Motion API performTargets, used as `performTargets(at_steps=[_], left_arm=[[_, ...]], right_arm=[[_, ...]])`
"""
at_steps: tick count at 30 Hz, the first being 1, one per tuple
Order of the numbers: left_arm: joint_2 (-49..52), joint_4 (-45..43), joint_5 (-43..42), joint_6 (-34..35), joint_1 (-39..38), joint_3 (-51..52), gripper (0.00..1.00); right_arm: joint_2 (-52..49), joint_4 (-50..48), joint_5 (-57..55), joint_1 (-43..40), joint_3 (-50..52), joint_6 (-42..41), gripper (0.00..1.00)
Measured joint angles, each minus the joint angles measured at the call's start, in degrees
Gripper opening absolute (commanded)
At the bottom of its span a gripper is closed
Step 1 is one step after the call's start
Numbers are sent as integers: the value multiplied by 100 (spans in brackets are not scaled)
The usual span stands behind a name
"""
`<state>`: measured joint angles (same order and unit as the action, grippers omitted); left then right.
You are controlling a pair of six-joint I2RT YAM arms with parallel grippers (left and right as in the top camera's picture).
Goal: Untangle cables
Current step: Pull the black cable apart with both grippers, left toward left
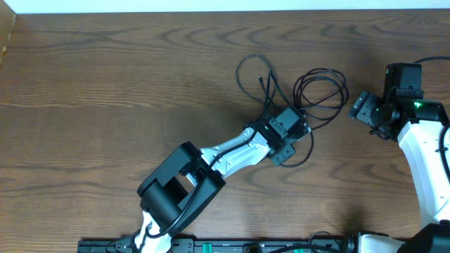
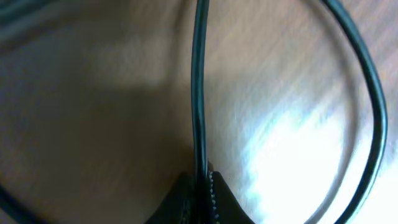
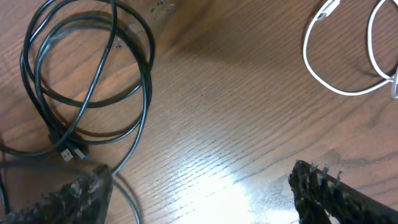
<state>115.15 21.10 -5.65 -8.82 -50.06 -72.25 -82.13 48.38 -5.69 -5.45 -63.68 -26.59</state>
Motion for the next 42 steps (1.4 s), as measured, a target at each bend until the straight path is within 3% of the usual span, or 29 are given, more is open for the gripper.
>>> performTargets(at_steps=[5, 9, 15, 23, 28, 32, 38, 42], left_arm=[[-758, 1320, 7, 0, 2, 66, 8], [-2046, 2090, -4, 0, 70, 81, 7], [-3560, 2876, -17, 2, 833, 81, 7], [-4706, 2640, -9, 352, 2704, 83, 7], [-4931, 2459, 4, 699, 3377, 83, 7], [-4948, 2415, 0, 802, 3501, 83, 8], [-4948, 2382, -2, 868, 3501, 83, 7], [-4948, 2398, -2, 872, 3501, 83, 8]], right_arm=[[0, -282, 481, 0, 0, 400, 89], [-26, -557, 1353, 26, 0, 1047, 91], [-435, -765, 1945, 262, 0, 1528, 89], [-1539, -1453, 2116, 584, 0, 1547, 86], [-1967, -1836, 2162, 811, 0, 1421, 86], [-2170, -2061, 2179, 1093, 0, 1231, 84], [-2441, -2131, 1405, 1410, 0, -9, 86], [-2444, -2688, 962, 1508, 2, -455, 84]])
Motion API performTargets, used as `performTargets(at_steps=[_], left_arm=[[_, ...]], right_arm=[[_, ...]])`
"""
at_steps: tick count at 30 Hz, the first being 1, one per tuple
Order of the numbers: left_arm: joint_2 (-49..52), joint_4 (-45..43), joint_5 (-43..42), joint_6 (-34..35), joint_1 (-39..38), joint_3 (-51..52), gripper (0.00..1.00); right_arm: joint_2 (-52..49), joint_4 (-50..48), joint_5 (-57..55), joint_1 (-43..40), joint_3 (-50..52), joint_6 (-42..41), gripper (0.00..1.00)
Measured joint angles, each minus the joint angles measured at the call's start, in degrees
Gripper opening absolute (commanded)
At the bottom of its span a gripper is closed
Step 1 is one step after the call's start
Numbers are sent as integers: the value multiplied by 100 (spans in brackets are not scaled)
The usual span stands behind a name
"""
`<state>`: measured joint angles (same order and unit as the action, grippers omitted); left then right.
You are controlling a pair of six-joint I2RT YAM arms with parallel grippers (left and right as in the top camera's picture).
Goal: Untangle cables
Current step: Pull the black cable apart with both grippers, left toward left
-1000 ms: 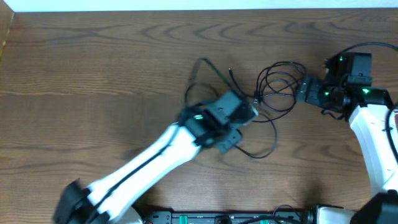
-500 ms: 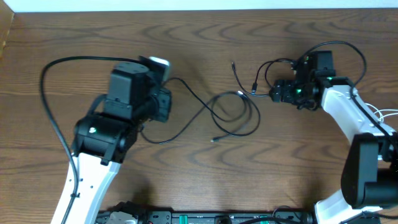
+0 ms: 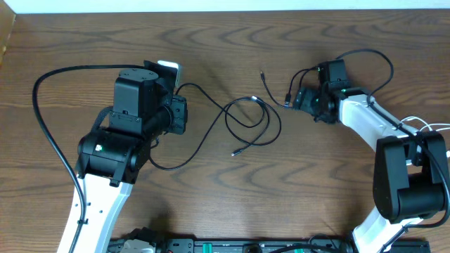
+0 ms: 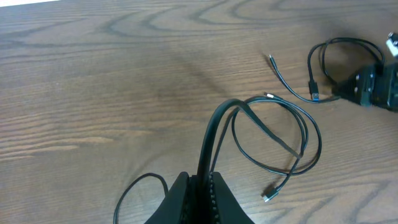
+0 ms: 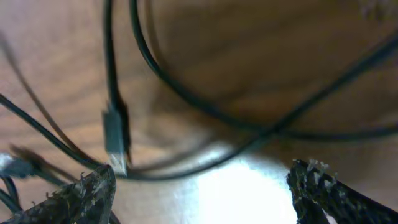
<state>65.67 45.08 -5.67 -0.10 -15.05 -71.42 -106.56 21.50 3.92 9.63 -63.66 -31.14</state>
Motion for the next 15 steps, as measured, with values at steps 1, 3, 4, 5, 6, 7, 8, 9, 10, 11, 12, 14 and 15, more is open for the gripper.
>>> performTargets(at_steps=[1, 3, 4, 5, 6, 7, 8, 9, 10, 11, 12, 14, 15], left_arm=[[2, 13, 0, 9, 0, 0, 7], [11, 70, 0, 11, 0, 0, 7], [24, 101, 0, 13, 0, 0, 8], [55, 136, 0, 13, 0, 0, 7], [87, 146, 0, 13, 0, 0, 7], [138, 160, 0, 13, 0, 0, 7], [210, 177, 0, 13, 0, 0, 7], [264, 186, 0, 13, 0, 0, 7], [352, 197, 0, 13, 0, 0, 7], [459, 205, 0, 13, 0, 0, 7], [535, 208, 0, 13, 0, 0, 7], [732, 216, 0, 13, 0, 0, 7], [826, 225, 0, 13, 0, 0, 8]], right_arm=[[0, -203, -68, 17, 4, 39, 83], [0, -516, -162, 48, -2, 284, 84], [0, -529, -195, 50, -2, 345, 84], [0, -501, -271, 63, -2, 448, 83], [0, -470, -354, 63, -2, 490, 83], [0, -428, -472, 63, -2, 514, 83], [0, -382, -579, 63, -2, 509, 83], [0, -317, -695, 63, -2, 487, 83], [0, -203, -874, 63, -2, 402, 83], [0, -87, -1073, 63, -2, 275, 83], [0, -26, -1222, 63, -2, 151, 83], [0, -9, -1425, 63, -2, -20, 83], [0, -92, -1550, 63, -2, -133, 83]])
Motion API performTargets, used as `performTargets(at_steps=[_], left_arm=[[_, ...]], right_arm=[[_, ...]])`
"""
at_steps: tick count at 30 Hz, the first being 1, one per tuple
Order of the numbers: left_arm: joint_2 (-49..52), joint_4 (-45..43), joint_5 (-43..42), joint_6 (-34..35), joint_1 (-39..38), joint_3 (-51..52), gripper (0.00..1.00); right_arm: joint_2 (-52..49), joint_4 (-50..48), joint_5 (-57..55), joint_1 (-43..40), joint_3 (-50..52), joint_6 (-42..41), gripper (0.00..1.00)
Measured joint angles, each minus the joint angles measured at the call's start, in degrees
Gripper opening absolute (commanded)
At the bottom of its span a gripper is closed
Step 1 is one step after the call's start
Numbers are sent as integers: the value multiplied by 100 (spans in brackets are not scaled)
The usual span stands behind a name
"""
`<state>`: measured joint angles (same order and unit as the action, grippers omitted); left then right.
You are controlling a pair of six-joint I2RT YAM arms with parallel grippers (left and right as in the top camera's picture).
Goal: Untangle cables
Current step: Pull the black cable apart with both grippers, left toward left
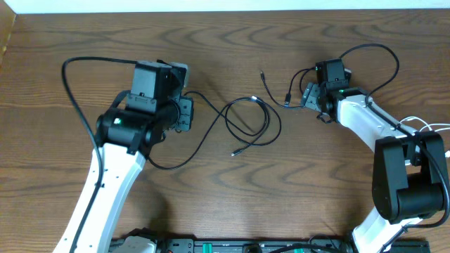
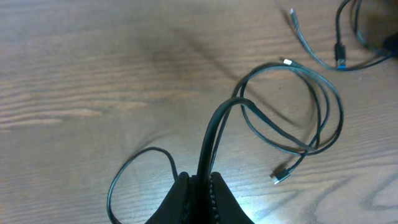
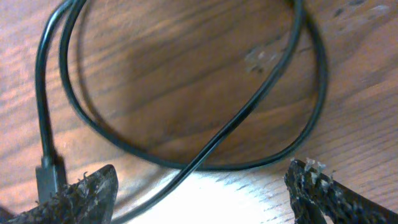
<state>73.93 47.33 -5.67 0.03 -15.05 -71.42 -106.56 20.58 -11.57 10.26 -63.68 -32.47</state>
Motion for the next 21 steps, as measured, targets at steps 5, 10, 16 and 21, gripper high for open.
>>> performTargets(at_steps=[5, 10, 16, 21], left_arm=[[651, 33, 0, 0, 0, 0, 8], [1266, 105, 0, 2, 0, 0, 7], [1394, 129, -15, 2, 0, 0, 8], [1394, 131, -61, 2, 0, 0, 7]], right_arm=[[0, -153, -293, 0, 0, -549, 82], [-26, -42, -455, 0, 0, -1366, 82], [-402, -20, -625, 4, -4, -1794, 75], [-437, 238, -793, -94, -46, -1917, 32]])
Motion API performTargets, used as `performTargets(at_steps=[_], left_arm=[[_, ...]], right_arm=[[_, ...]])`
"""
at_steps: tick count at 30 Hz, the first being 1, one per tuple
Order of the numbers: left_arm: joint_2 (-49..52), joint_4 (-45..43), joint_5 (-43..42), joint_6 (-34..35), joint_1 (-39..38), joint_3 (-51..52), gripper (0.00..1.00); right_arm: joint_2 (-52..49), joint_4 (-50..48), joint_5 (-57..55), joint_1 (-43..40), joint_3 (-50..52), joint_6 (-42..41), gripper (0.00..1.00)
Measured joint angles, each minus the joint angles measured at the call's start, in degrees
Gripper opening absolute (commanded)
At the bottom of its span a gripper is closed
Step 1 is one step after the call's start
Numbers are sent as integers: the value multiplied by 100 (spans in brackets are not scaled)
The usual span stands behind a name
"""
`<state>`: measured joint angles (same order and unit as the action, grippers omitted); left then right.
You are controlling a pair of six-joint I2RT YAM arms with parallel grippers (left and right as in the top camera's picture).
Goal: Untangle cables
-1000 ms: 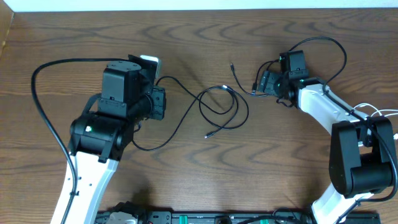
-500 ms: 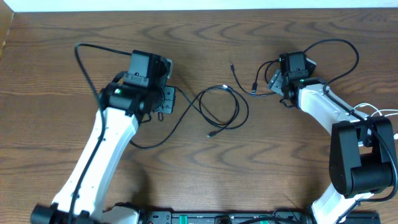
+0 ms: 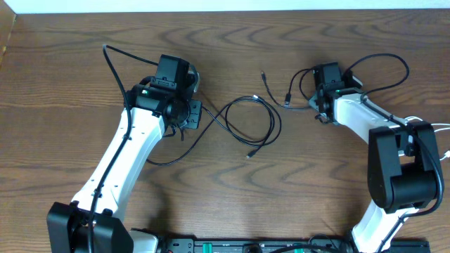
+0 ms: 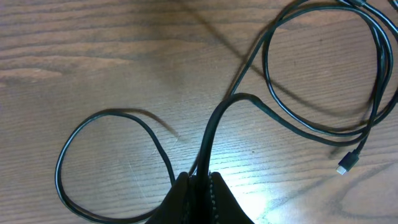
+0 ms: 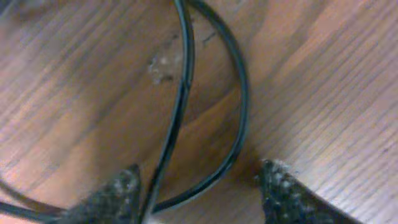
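Observation:
My left gripper (image 3: 191, 117) (image 4: 199, 184) is shut on a thin black cable (image 4: 214, 127) at left of centre. From it the cable runs in loops (image 3: 252, 121) to a small plug (image 4: 348, 163), with another loop (image 4: 109, 163) on the left. A second black cable (image 3: 373, 65) lies at the upper right with its plug end (image 3: 287, 97). My right gripper (image 3: 318, 111) (image 5: 199, 186) is open, low over the table, with two strands of that cable (image 5: 181, 93) between its fingers (image 5: 283, 190).
A white cable (image 3: 441, 131) shows at the right edge by the right arm. The wooden table (image 3: 225, 197) carries nothing else but the arms' bases along the front edge.
My right gripper sits lower over the second cable, its fingers closer together around two strands. My left gripper, still shut on the first cable, is nearer the table and slightly to the right.
First my left gripper was shut on a cable inside one tangle at mid-table, the right gripper open at the far right. Later the left held that cable well to the left, its loops spread apart from the second cable, over which the right gripper stood open and now straddles it.

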<state>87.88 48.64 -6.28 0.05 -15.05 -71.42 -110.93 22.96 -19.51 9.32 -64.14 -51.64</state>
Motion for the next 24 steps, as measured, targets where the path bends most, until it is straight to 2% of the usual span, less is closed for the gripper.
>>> performTargets(at_steps=[1, 5, 10, 17, 24], left_arm=[[0, 0, -2, 0, 0, 0, 7], [0, 0, -4, 0, 0, 0, 8], [0, 0, -4, 0, 0, 0, 7], [0, 0, -4, 0, 0, 0, 8], [0, 0, -26, 0, 0, 0, 8]], right_arm=[[0, 103, -22, -52, -7, 0, 21], [0, 498, -44, -299, -76, -70, 1], [11, 1001, -76, -715, -146, 131, 1], [315, 1115, 291, -1067, -20, 1309, 1], [1875, 911, 212, -1521, 15, 2015, 1]])
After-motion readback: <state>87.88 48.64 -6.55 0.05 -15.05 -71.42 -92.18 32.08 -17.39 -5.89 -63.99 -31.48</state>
